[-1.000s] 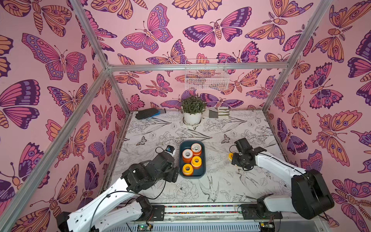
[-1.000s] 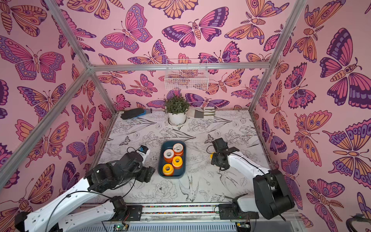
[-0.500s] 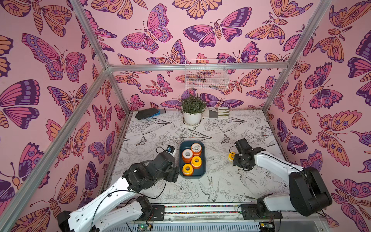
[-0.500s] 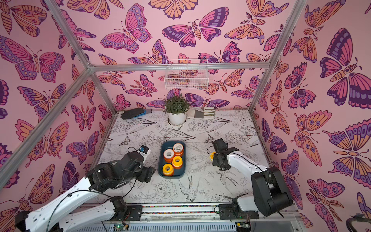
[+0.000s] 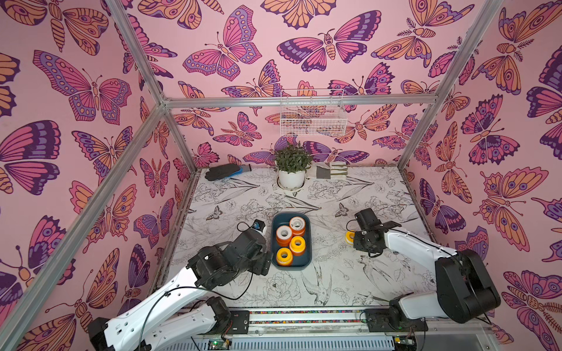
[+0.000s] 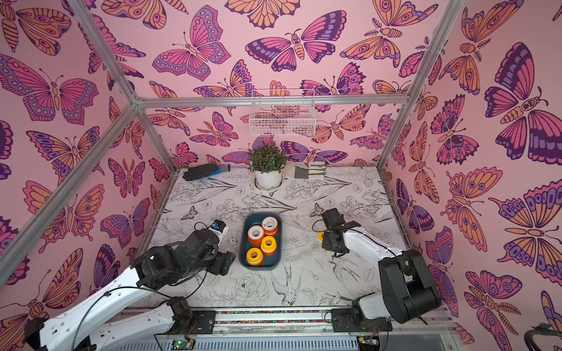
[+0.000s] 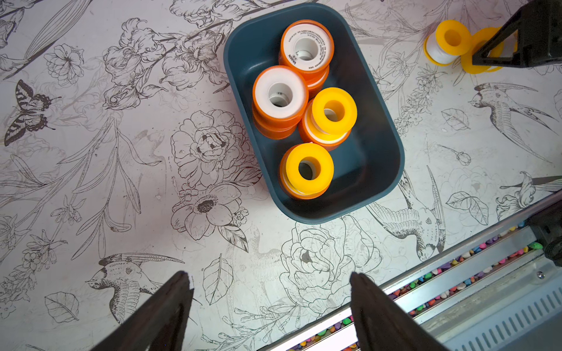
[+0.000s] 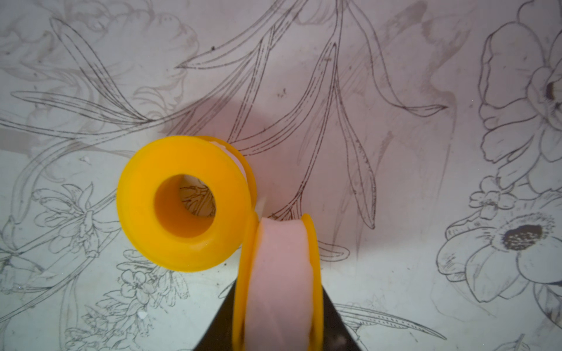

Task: Put the sealing tape into the storage box
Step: Pick up the sealing tape at the center of the board, then place the sealing tape in the storage box.

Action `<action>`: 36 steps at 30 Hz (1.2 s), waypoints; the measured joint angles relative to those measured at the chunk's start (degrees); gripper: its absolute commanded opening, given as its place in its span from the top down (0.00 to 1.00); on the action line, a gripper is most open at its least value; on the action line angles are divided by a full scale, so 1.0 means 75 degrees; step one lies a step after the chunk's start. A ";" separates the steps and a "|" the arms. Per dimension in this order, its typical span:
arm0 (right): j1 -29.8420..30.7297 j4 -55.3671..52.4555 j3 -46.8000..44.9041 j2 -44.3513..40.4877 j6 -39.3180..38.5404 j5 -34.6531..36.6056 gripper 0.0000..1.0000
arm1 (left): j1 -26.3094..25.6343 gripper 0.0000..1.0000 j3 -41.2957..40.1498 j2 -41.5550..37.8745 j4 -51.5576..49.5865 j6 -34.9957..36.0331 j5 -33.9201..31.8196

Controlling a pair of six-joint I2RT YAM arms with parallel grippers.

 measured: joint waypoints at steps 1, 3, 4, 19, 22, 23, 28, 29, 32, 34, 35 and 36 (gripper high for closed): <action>0.0000 -0.0012 0.0026 0.0000 -0.0020 0.0029 0.72 | 0.0000 0.14 0.0000 0.0017 0.0000 0.0000 -0.0003; 0.0000 -0.0012 0.0082 0.0000 -0.0058 0.0085 0.73 | 0.0000 0.14 0.0000 0.0061 0.0000 0.0000 -0.0015; 0.0000 -0.0015 0.0102 -0.0009 -0.0085 0.0111 0.73 | 0.0000 0.14 0.0000 0.0079 0.0000 0.0000 -0.0020; 0.0781 -0.1294 0.1687 -0.1157 -0.0353 0.0128 0.74 | 0.0000 0.14 0.0000 0.0076 0.0000 -0.0029 -0.0096; 0.1440 -0.1524 0.2547 -0.0714 -0.0367 0.0169 0.74 | 0.0000 0.14 0.0000 0.0061 0.0000 -0.0047 -0.0143; 0.1635 -0.1588 0.2833 -0.0501 -0.0370 0.0181 0.74 | 0.0000 0.14 0.0000 0.0052 -0.0003 -0.0050 -0.0166; 0.2559 -0.1897 0.4363 0.0965 -0.0428 0.0306 0.74 | 0.0000 0.14 0.0000 0.0020 -0.0003 -0.0052 -0.0251; 0.2693 -0.1935 0.4616 0.1244 -0.0440 0.0318 0.74 | 0.0000 0.14 0.0000 0.0023 -0.0003 -0.0052 -0.0256; 0.3080 -0.2092 0.5464 0.2221 -0.0551 0.0379 0.74 | 0.0000 0.14 0.0000 0.0020 -0.0006 -0.0061 -0.0289; 0.3287 -0.2235 0.5992 0.2824 -0.0629 0.0402 0.74 | 0.0000 0.14 -0.0003 -0.0012 -0.0009 -0.0111 -0.0341; 0.3372 -0.2291 0.6242 0.3098 -0.0664 0.0408 0.74 | 0.0000 0.14 0.0000 -0.0050 -0.0012 -0.0122 -0.0373; 0.3439 -0.2361 0.6473 0.3334 -0.0726 0.0408 0.74 | 0.0000 0.14 0.0000 -0.0099 -0.0012 -0.0140 -0.0405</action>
